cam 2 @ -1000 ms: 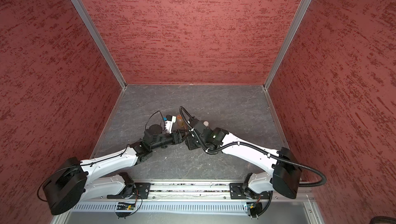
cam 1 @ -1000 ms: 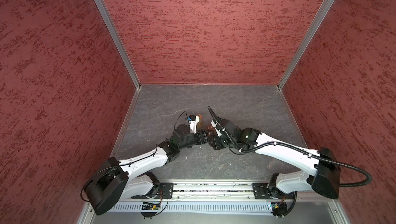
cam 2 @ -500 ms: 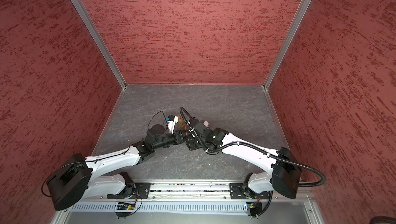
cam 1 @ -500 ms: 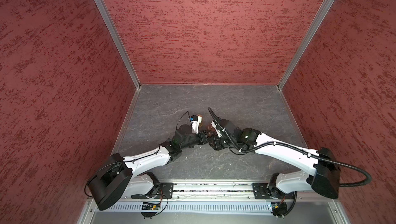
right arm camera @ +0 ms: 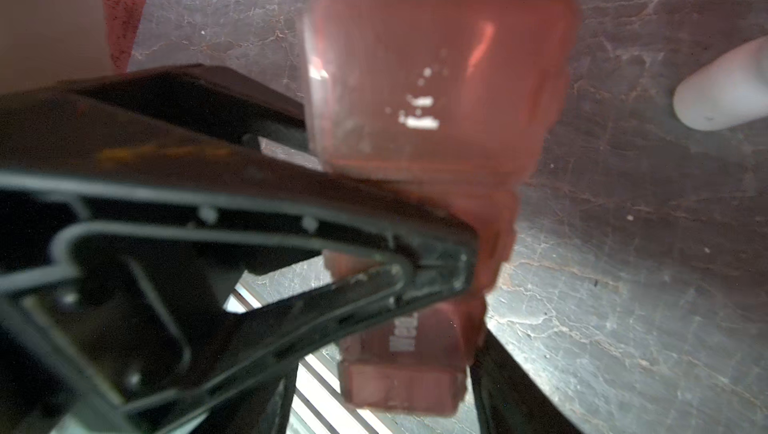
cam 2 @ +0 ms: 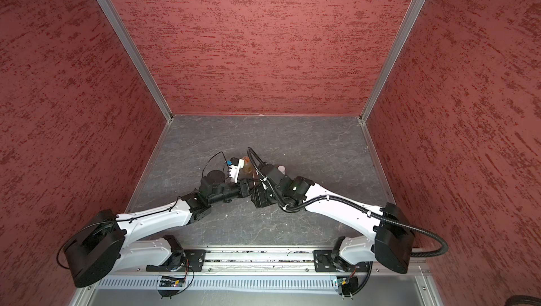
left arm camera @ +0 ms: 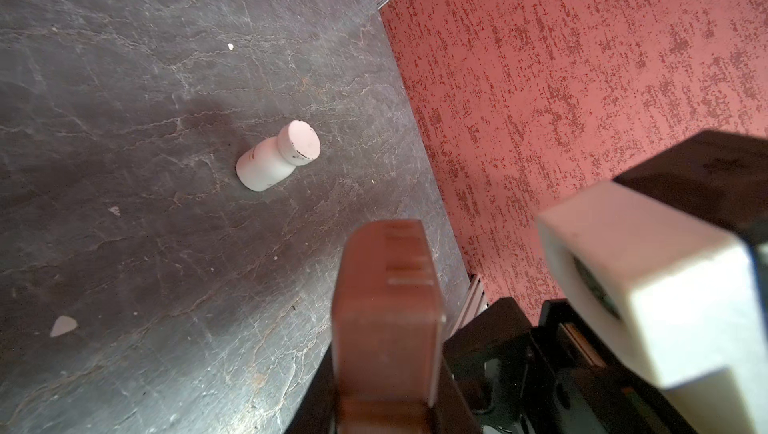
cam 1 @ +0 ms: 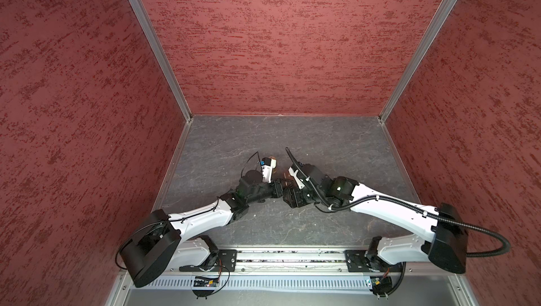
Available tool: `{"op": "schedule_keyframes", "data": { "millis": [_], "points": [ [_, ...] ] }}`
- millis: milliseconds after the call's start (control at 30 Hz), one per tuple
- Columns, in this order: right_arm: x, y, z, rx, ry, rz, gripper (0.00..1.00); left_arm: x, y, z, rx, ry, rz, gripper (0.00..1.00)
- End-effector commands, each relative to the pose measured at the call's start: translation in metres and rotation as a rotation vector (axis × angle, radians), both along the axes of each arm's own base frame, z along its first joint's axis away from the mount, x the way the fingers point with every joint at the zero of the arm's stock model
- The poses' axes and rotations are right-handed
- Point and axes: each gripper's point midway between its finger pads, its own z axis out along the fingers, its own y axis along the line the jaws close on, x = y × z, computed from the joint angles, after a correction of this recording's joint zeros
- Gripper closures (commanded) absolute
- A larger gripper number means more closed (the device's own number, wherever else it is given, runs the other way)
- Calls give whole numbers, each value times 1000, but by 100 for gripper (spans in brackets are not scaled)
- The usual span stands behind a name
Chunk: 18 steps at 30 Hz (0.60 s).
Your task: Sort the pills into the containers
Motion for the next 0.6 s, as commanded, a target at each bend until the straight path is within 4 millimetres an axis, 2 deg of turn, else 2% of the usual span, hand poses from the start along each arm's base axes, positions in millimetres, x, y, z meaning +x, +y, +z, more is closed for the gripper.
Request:
{"op": "schedule_keyframes", "data": {
  "millis": [0,167,400,567],
  "points": [
    [3,14,29,139,-40,17,36,-4,-1,1,-4,-16,-30,86],
    [2,11,28,148,-26,11,44,-1,1,-1,-3,-12,-26,94],
    [3,3,22,131,-13,-15,43,1,2,-3,-3,-7,-24,98],
    [4,1,17,130,9,-26,53,1,4,-4,-4,-4,-18,99]
  ]
}}
